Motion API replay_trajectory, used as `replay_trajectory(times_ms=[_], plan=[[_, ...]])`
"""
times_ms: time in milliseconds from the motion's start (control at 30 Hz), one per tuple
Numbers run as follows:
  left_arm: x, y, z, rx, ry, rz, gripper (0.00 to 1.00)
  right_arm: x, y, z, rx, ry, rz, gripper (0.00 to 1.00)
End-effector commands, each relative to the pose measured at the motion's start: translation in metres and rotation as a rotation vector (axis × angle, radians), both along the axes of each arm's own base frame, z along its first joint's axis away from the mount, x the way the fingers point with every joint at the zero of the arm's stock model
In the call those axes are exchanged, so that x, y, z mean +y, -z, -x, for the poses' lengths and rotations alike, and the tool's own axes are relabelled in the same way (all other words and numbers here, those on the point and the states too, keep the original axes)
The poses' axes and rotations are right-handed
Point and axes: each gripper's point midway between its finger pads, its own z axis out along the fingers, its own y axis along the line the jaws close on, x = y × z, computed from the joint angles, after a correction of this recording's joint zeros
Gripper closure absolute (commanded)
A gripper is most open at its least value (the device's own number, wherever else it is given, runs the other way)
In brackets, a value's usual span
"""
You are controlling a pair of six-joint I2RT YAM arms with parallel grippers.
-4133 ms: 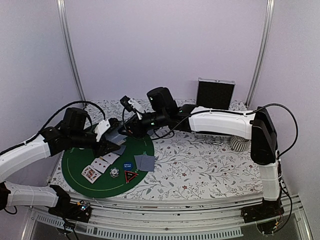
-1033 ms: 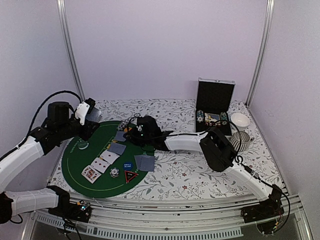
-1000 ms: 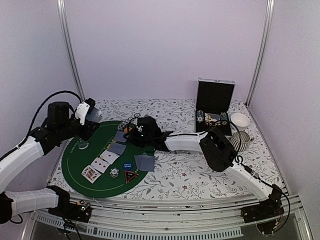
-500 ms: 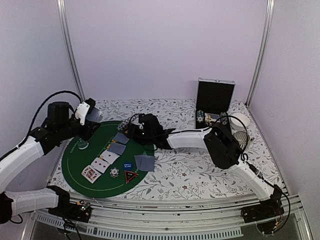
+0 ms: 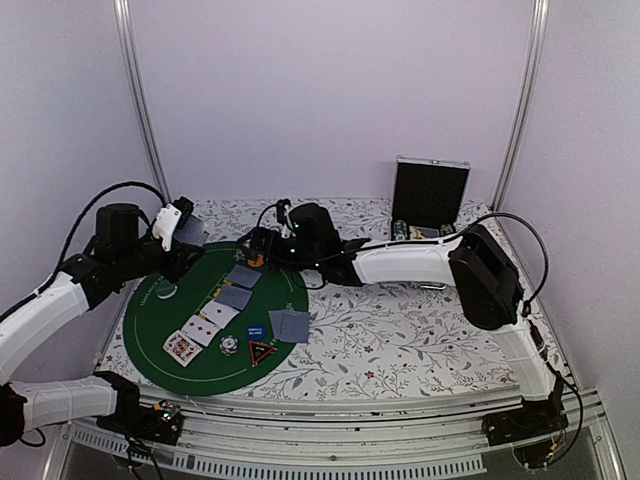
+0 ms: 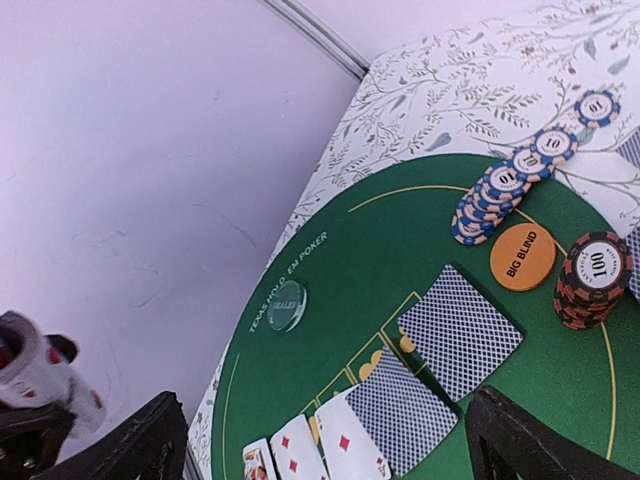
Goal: Distribute texas hold em gaming equipment
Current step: Place the face-down deck piles at the center of the board.
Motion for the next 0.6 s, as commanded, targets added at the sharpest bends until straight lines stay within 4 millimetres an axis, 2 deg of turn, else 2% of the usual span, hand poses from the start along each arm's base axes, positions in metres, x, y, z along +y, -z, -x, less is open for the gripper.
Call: replay_trajectory(times_ms=[0,67,133,300,400,433,467,500,567], plan=[[-0.018,0.0,0.003,-0.004,0.111,0.046,0.64,-0.031,-0.097,0.016,-0.234,-0.024,-0.032,0.01],[-0.03,0.006,0.009,0.023,0.183,0.063,0.64,-0.053,-0.107,0.022,-0.269,-0.04,-0.009,0.01],[-0.043,0.015,0.014,0.066,0.237,0.056,0.65,-0.081,-0.109,0.024,-0.284,-0.05,0.02,0.01],[-0.091,0.038,0.026,0.184,0.368,-0.014,0.66,-0.178,-0.109,0.023,-0.312,0.058,0.105,0.01],[-0.112,0.045,0.025,0.242,0.417,0.017,0.67,-0.238,-0.107,0.022,-0.335,0.141,0.174,0.01],[-0.12,0.052,0.024,0.268,0.436,0.011,0.67,-0.257,-0.113,0.025,-0.344,0.168,0.183,0.01],[-0.127,0.057,0.024,0.282,0.455,0.003,0.67,-0.271,-0.104,0.025,-0.339,0.183,0.223,0.01],[-0.134,0.06,0.023,0.29,0.468,-0.005,0.67,-0.285,-0.107,0.028,-0.353,0.204,0.249,0.01],[-0.15,0.068,0.019,0.314,0.5,-0.014,0.67,-0.304,-0.099,0.034,-0.361,0.214,0.337,0.01]])
